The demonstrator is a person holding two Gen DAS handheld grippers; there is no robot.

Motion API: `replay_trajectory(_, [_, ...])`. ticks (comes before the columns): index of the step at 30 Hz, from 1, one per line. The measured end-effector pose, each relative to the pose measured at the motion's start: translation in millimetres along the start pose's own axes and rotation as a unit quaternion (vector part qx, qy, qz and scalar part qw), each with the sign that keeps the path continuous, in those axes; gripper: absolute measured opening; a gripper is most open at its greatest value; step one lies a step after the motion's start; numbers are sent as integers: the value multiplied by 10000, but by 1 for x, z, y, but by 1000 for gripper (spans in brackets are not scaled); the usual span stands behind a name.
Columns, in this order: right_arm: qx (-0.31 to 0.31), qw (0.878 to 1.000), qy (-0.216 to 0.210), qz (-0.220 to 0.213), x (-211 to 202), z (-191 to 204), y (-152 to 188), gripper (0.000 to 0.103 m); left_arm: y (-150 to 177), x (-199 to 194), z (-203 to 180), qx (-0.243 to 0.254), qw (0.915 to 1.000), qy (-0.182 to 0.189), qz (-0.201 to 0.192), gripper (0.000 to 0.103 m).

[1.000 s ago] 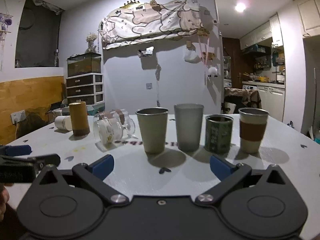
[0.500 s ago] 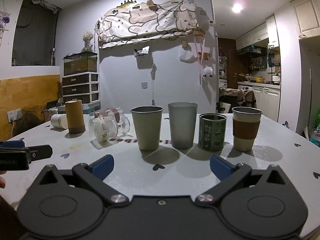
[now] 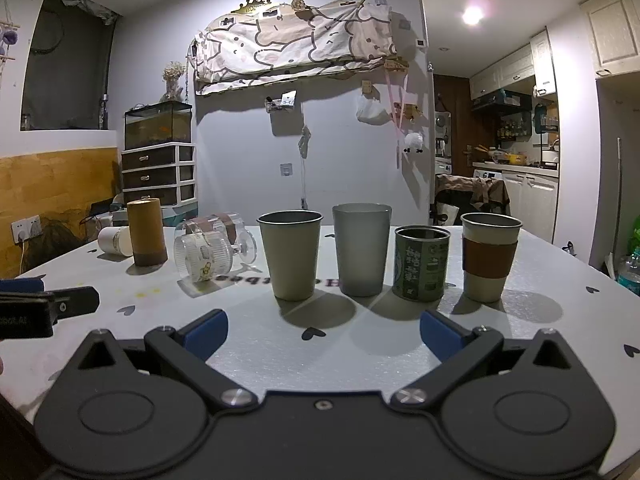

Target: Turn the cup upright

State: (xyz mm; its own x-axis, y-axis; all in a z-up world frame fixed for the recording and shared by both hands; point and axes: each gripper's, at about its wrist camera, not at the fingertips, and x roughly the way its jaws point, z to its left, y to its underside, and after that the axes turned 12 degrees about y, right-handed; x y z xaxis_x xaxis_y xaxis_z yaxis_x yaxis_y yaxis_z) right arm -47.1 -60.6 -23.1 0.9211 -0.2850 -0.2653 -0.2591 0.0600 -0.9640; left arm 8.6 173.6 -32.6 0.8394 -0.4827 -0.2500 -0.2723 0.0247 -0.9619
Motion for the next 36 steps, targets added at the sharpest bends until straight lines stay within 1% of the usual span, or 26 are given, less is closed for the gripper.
replay_trajectory(36, [-17, 10000, 9, -8, 1, -3, -1, 103, 1, 0, -2, 32, 10000, 7, 5, 103])
